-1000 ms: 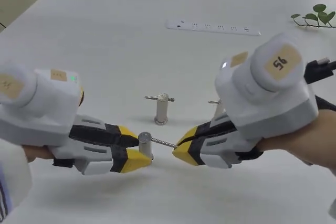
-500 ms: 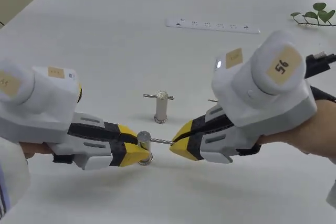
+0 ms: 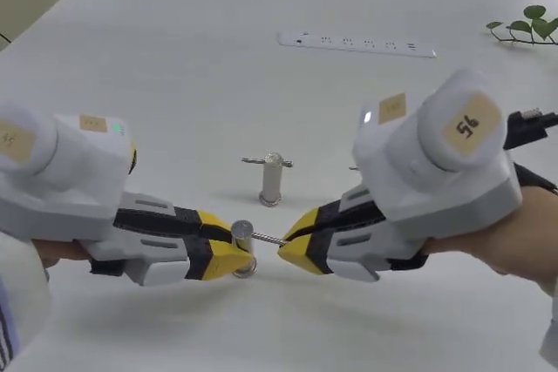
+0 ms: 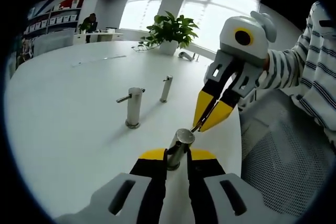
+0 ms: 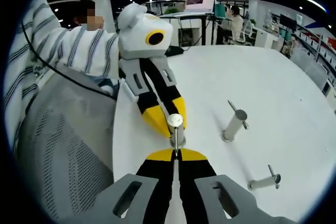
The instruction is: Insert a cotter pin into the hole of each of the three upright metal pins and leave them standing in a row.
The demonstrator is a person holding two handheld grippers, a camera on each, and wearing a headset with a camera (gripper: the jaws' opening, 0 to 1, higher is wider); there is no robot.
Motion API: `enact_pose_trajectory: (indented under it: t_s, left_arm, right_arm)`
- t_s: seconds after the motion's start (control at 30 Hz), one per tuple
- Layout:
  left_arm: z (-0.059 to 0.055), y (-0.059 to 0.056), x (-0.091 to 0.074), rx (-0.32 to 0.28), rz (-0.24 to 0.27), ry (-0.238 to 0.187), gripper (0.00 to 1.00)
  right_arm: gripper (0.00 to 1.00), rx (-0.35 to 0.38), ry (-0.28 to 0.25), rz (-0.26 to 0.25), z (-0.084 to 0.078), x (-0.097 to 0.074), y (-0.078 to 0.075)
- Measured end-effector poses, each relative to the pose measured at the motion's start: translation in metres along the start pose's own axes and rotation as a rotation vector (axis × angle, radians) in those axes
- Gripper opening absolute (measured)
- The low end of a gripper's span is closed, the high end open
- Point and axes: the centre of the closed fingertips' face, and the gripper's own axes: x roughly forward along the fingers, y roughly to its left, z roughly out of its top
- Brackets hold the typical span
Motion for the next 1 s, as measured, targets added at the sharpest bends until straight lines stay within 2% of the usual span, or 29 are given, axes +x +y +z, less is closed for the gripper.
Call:
enact_pose_trajectory:
  t_s: [0.47,0.73,0.87,1.0]
  left_arm:
    - [-0.001,-0.004,0.001,-0.016,-0.009,-0.005,0.13]
    - [-0.001,-0.005,0.001,-0.017,-0.013,-0.003,0.13]
    - [-0.001,-0.004,0.001,-0.019,-0.013,-0.003,0.13]
    - [-0.002,-0.004,0.001,-0.021,-0.014,-0.006,0.13]
  right_arm:
    - [0.04,0.034,-0.02,-0.005,0.01,0.016,0.002]
    - [0.05,0.021,-0.018,-0.007,0.01,0.015,0.003]
    - [0.11,0.007,-0.02,-0.012,0.011,0.014,0.002]
    - [0.1,0.012,-0.007,-0.018,0.006,0.011,0.001]
